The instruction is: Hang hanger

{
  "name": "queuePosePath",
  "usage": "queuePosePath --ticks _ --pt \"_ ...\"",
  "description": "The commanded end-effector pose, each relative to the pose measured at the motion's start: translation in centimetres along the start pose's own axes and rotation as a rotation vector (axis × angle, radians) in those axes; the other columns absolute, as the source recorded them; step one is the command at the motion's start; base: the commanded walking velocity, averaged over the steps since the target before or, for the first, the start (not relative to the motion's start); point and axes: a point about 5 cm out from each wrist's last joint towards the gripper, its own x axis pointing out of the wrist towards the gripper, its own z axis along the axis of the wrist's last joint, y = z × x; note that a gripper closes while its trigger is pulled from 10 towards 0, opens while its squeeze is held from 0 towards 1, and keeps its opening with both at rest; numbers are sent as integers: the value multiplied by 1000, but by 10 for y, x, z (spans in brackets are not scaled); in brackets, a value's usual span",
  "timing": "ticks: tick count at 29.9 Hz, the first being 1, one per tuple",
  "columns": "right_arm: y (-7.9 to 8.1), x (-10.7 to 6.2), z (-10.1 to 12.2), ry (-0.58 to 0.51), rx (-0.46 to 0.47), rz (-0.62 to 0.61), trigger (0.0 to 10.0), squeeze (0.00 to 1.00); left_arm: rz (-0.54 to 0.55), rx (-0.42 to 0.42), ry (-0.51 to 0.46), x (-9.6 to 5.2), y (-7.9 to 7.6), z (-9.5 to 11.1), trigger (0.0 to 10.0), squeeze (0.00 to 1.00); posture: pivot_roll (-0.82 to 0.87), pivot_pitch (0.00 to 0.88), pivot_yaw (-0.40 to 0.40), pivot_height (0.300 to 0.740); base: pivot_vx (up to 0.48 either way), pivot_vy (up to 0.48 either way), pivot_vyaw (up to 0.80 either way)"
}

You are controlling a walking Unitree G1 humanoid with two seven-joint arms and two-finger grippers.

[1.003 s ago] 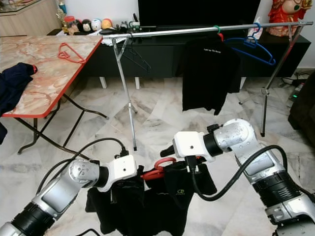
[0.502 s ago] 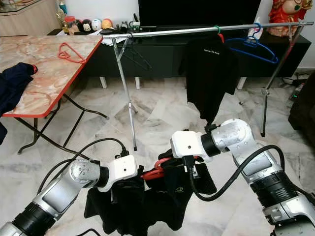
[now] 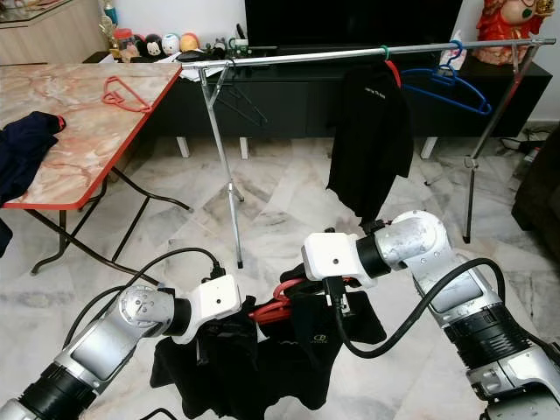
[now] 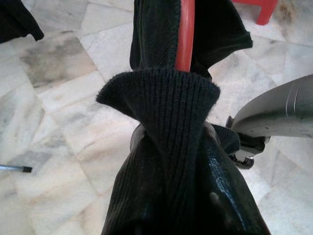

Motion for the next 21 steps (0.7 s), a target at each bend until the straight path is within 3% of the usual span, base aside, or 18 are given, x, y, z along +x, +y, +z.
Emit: queuePosePath --ticks 1,5,6,7,21 --pt "4 10 -5 39 4 37 0 0 21 66 -176 -9 6 36 10000 0 -60 0 29 740 0 0 0" --pt "4 11 -6 45 4 35 0 0 35 53 -223 -11 9 43 10000 0 -58 0 31 740 0 0 0" --pt "4 11 -6 46 3 35 0 0 33 48 -228 -11 10 44 10000 98 -58 0 31 740 0 0 0" --pt "4 11 -6 46 3 34 0 0 31 43 -230 -11 10 44 10000 1000 -58 0 31 740 0 0 0" --pt "4 12 -6 47 0 26 0 0 -20 39 -222 -13 3 43 10000 1000 -59 0 32 740 0 0 0"
